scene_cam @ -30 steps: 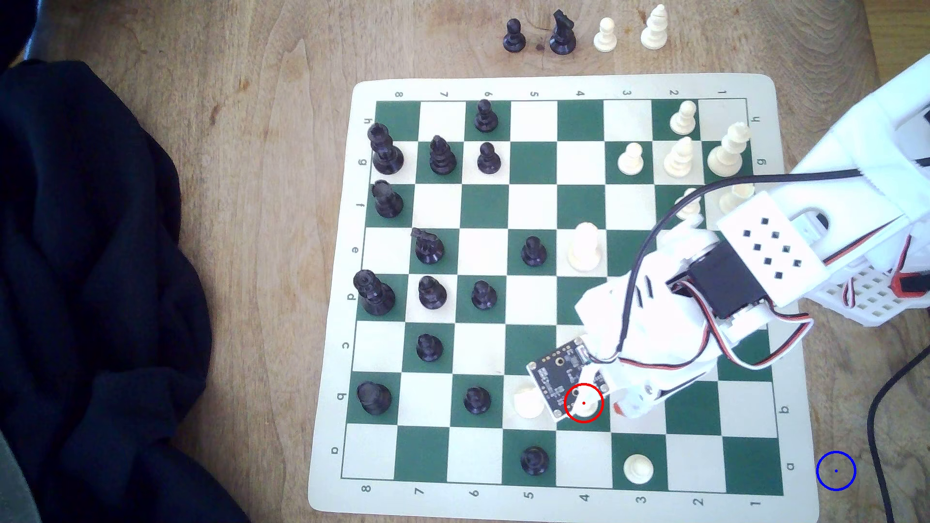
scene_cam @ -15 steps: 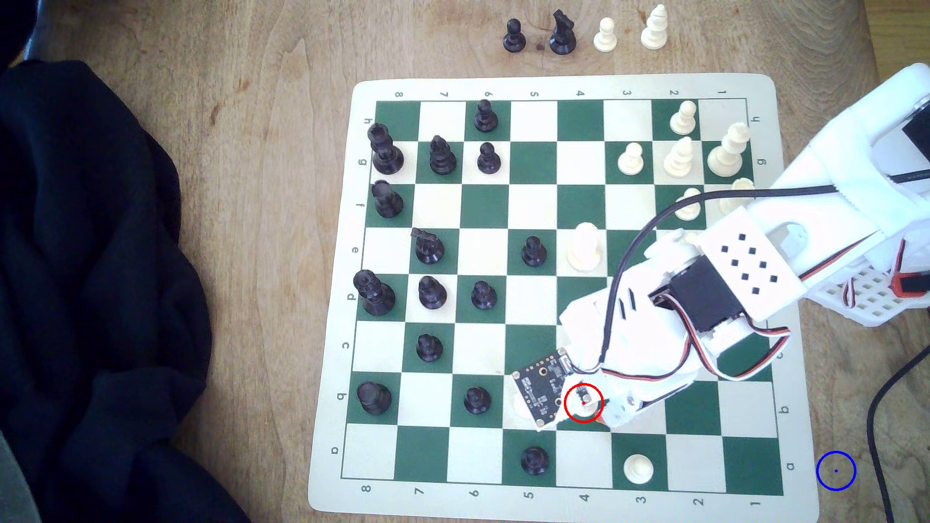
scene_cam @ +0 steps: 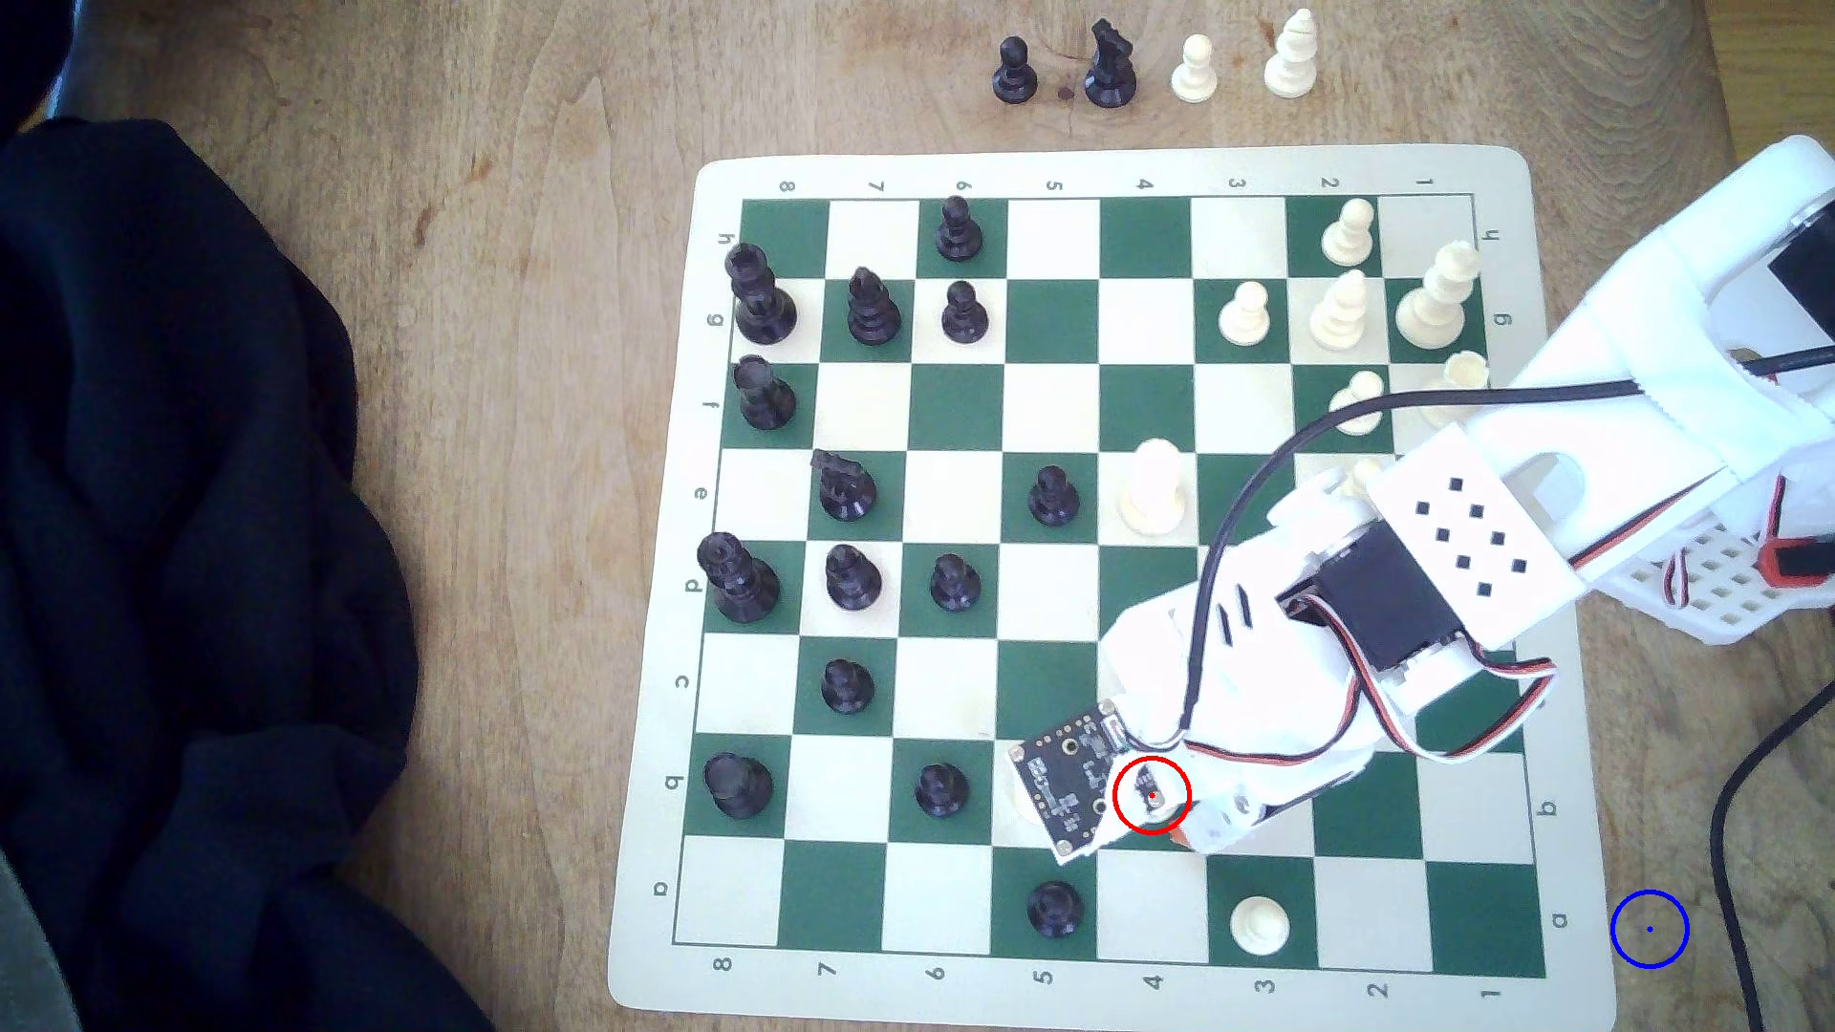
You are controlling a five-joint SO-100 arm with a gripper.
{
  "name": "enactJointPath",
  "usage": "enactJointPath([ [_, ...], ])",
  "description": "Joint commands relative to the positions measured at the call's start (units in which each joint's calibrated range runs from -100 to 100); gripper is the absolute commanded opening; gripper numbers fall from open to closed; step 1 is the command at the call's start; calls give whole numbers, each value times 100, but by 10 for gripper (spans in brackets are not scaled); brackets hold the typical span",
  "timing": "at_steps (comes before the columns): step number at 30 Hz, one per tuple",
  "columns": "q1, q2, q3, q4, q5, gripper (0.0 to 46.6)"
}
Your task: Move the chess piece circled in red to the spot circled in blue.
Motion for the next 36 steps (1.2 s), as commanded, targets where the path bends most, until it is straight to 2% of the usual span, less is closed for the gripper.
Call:
enactJointPath([
  [1,-18,-47,-588,-69,-15,117],
  [12,-25,72,-670,-20,-34,108],
  [15,-33,47,-670,13,-15,66],
  [17,-41,38,-670,21,-15,14],
  [24,-65,-47,-688,152,20,3],
  [31,108,-1524,-1214,1250,49,3],
  [33,-25,-2016,-1168,1594,54,3],
  [36,-557,-2993,-651,2102,15,3],
])
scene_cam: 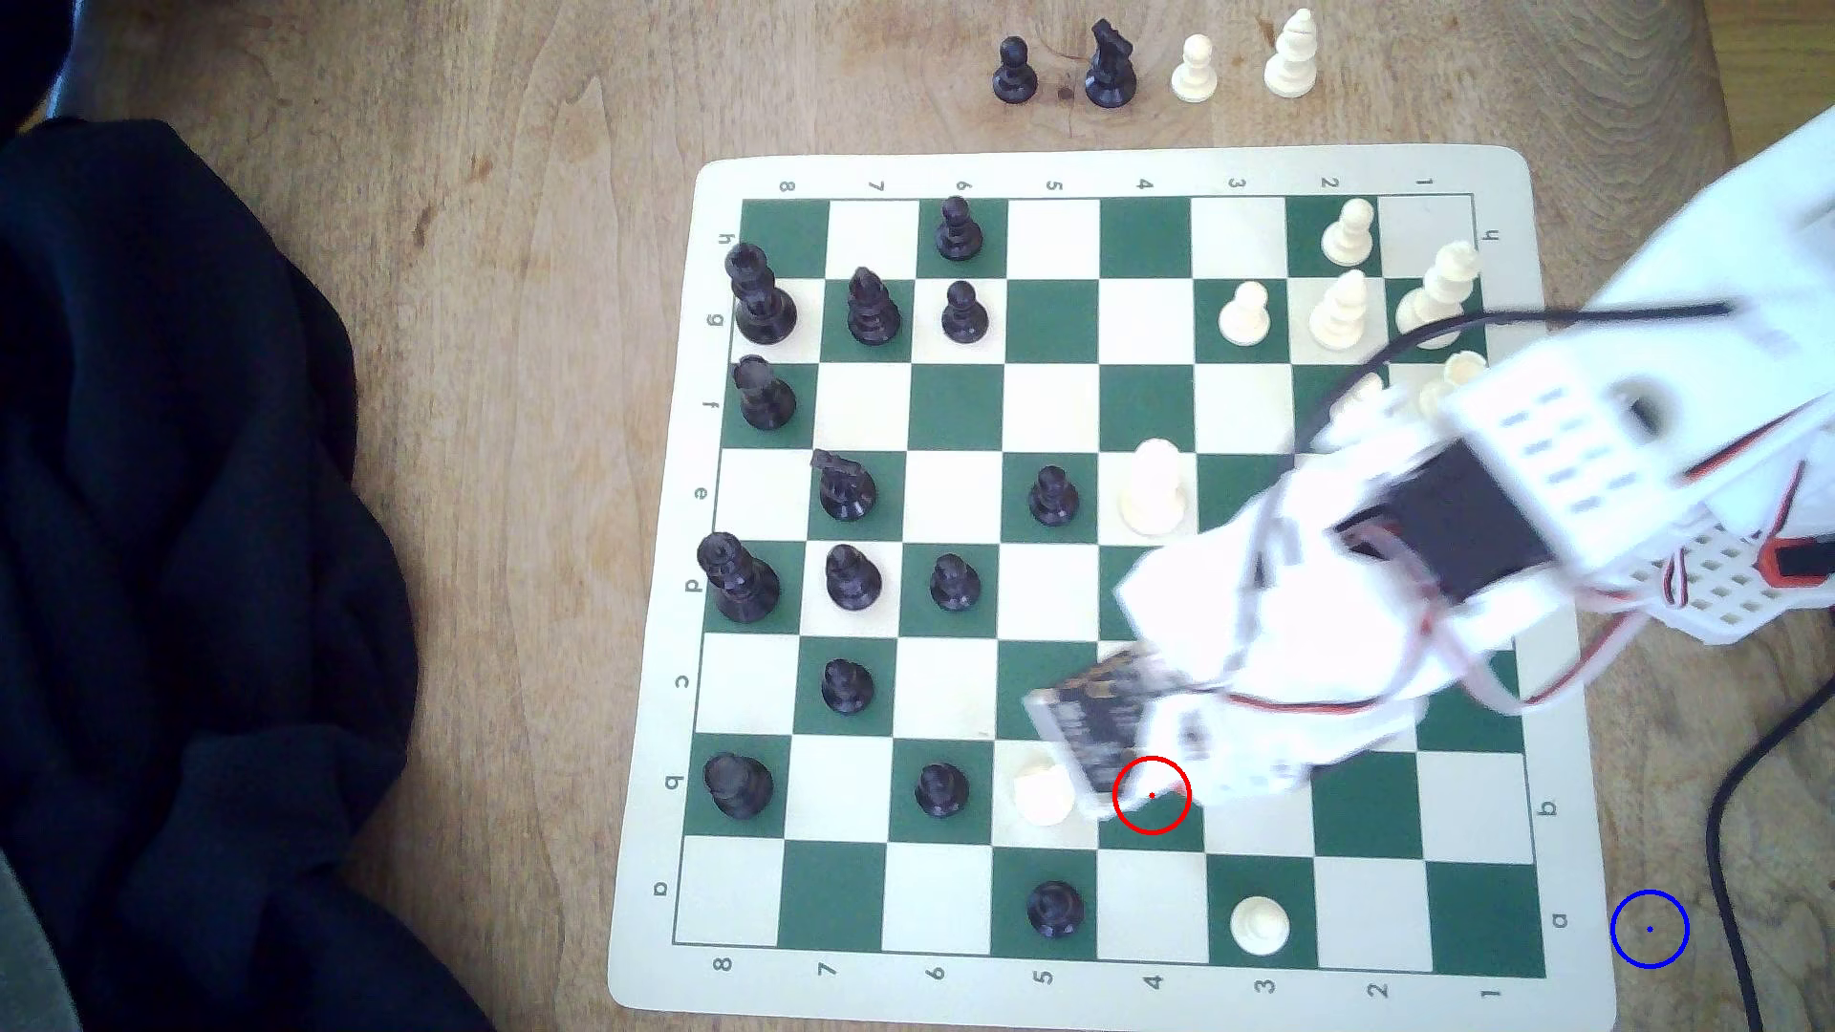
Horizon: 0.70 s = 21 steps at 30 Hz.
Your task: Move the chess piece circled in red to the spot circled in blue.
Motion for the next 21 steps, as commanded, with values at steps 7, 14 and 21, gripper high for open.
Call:
enactJointPath([
  [7,-1756,-2604,888,1104,-107,4],
  [14,-2976,-2324,1169,883,-39,8],
  [21,-3602,-2078,1540,392,-10,15],
])
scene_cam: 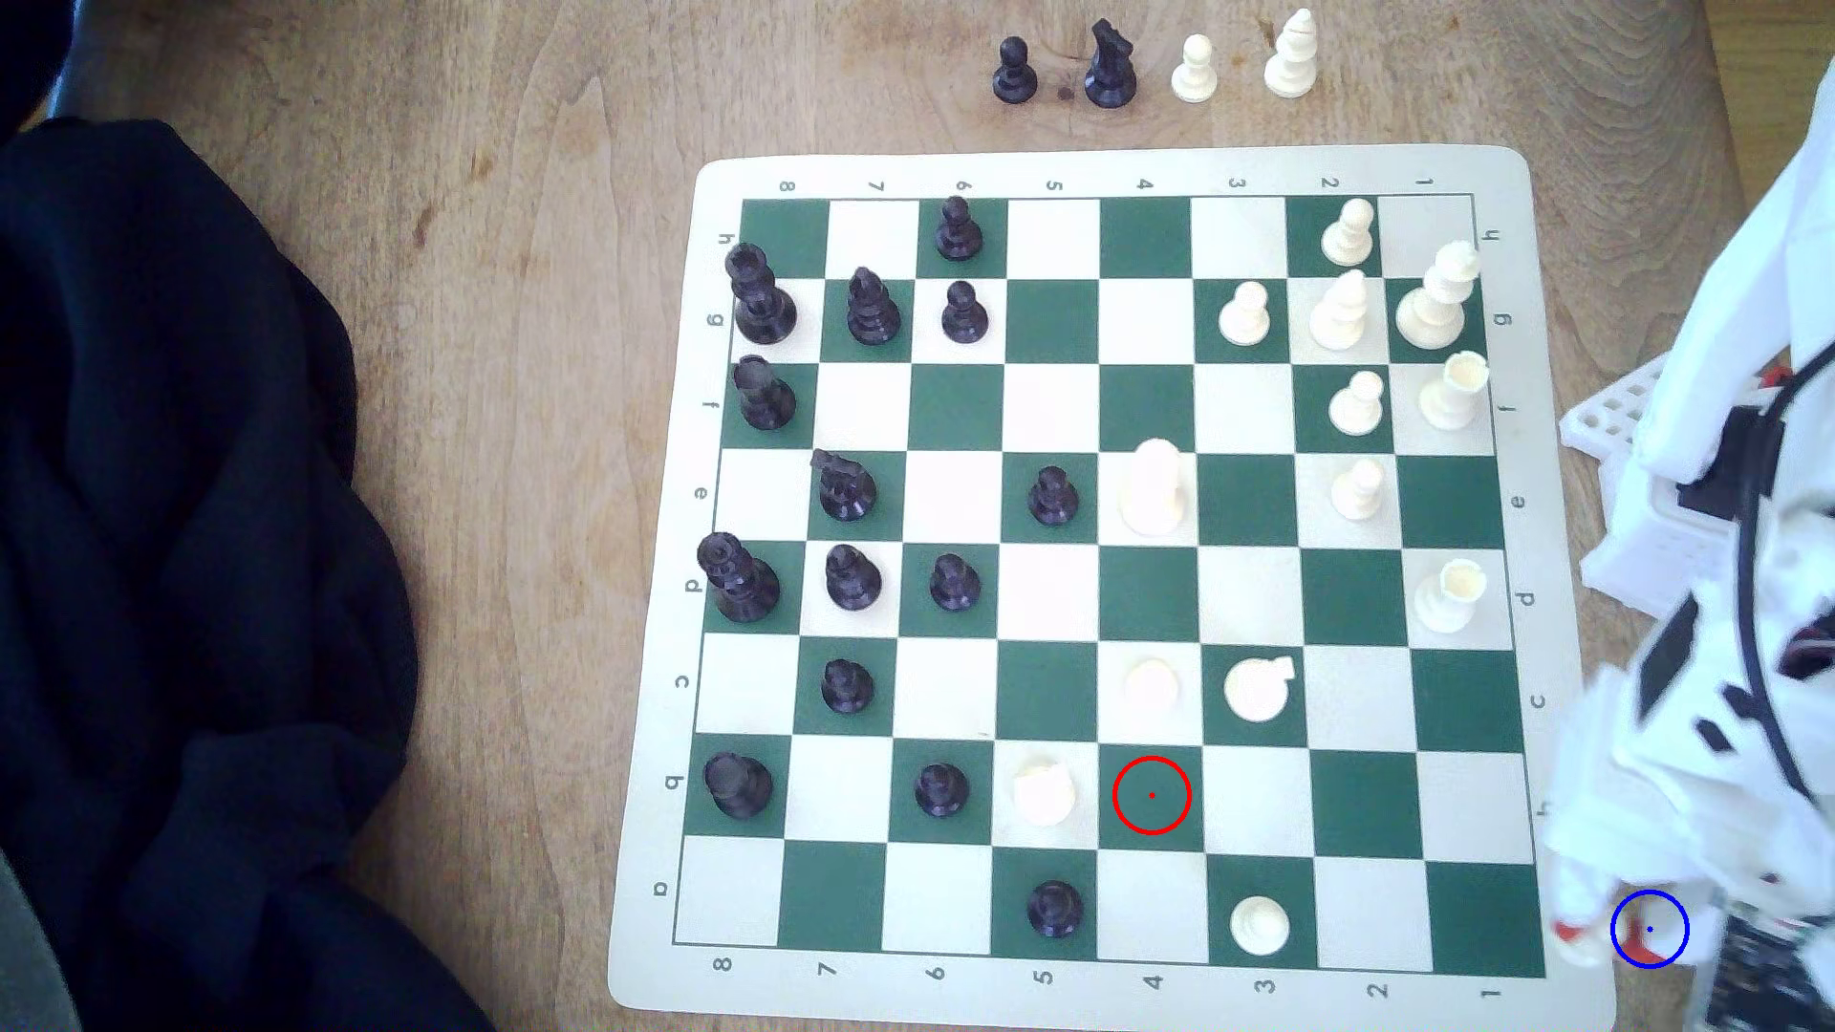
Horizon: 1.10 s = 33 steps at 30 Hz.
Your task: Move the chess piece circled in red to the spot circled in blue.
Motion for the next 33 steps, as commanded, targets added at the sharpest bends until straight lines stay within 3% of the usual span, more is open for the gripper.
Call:
enactJointPath([
  [1,-255,25,131,-270,15,15],
  [13,-709,704,1074,-1040,-49,4],
  [33,-1061,789,1228,-1286,-190,5],
])
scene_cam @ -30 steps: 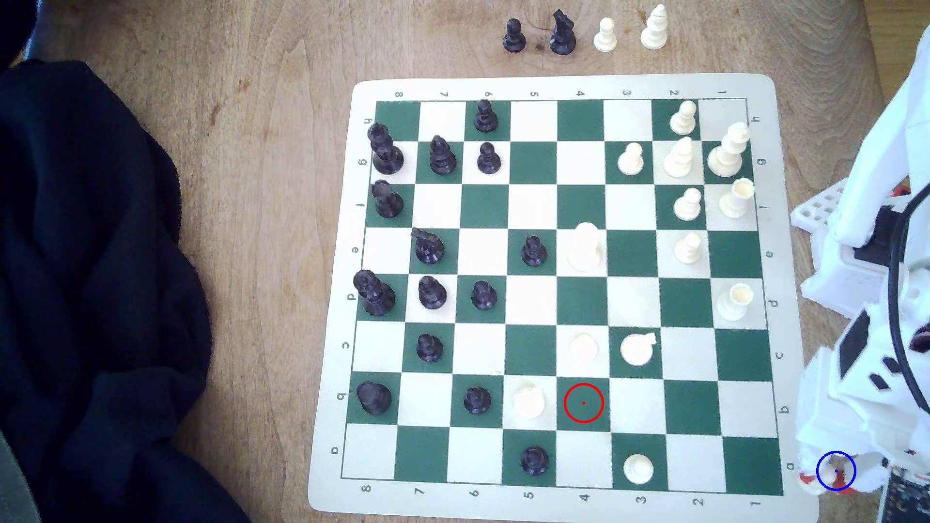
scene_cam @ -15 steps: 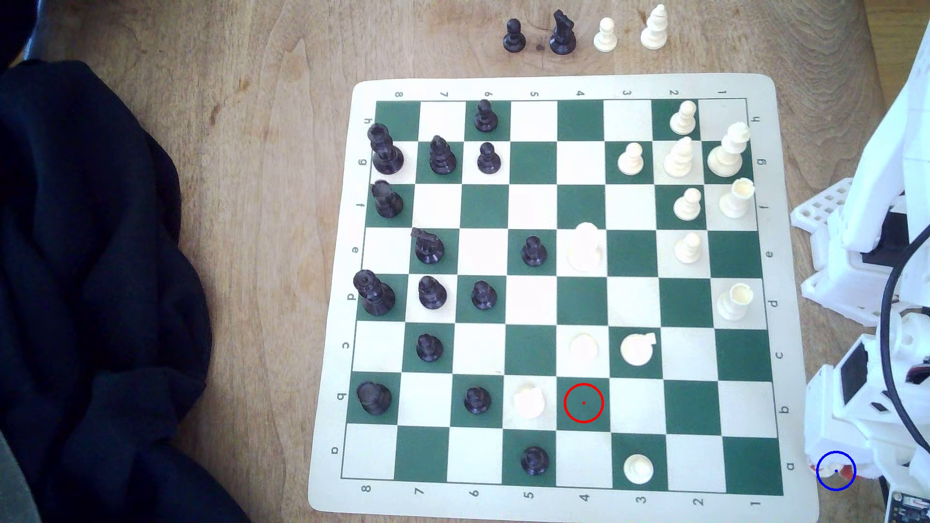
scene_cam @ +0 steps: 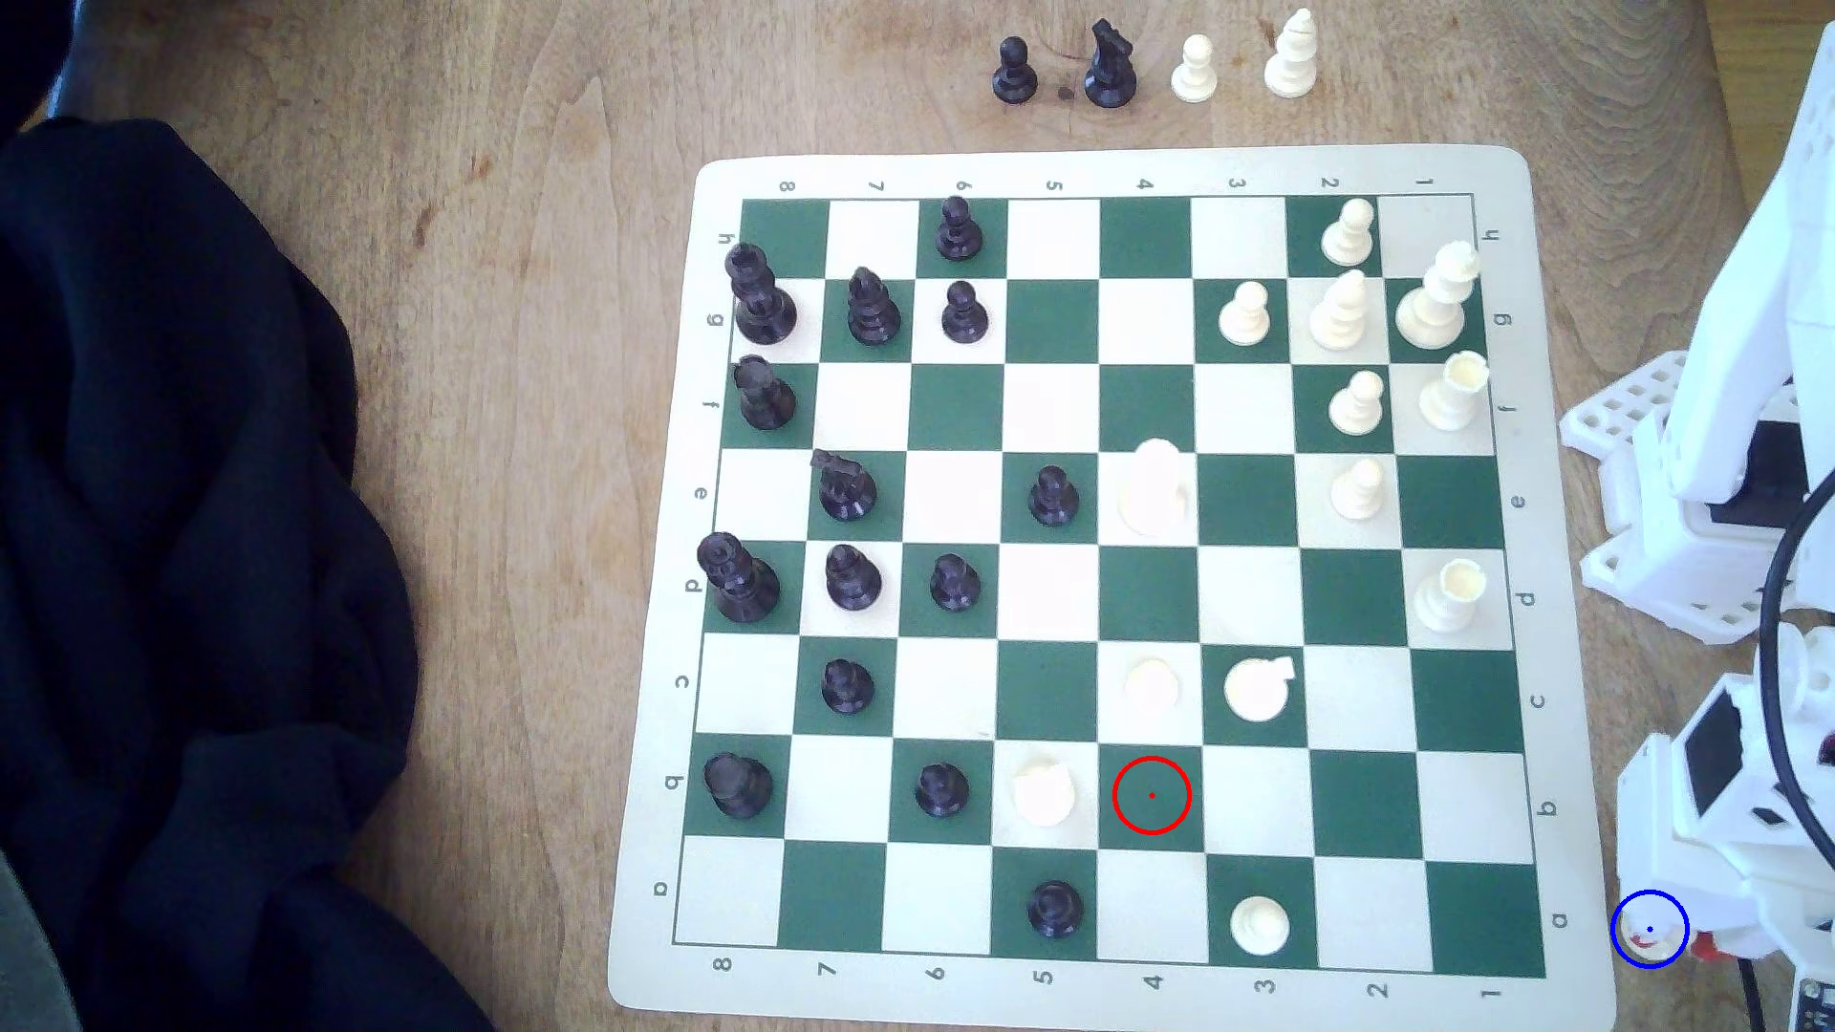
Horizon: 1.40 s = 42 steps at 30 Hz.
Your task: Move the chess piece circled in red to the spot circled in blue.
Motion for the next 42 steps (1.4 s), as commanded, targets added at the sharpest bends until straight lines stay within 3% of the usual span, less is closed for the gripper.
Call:
enactJointPath([
  [1,-58,27,-92,-67,-15,5],
  [9,-97,316,-92,-222,-20,15],
  [10,-89,307,-92,-222,-29,55],
  [12,-66,299,-83,-214,-34,84],
  [23,192,-406,-155,294,-44,170],
  [32,286,-1094,-309,1006,-83,201],
  [42,466,-2350,-409,1989,-78,200],
])
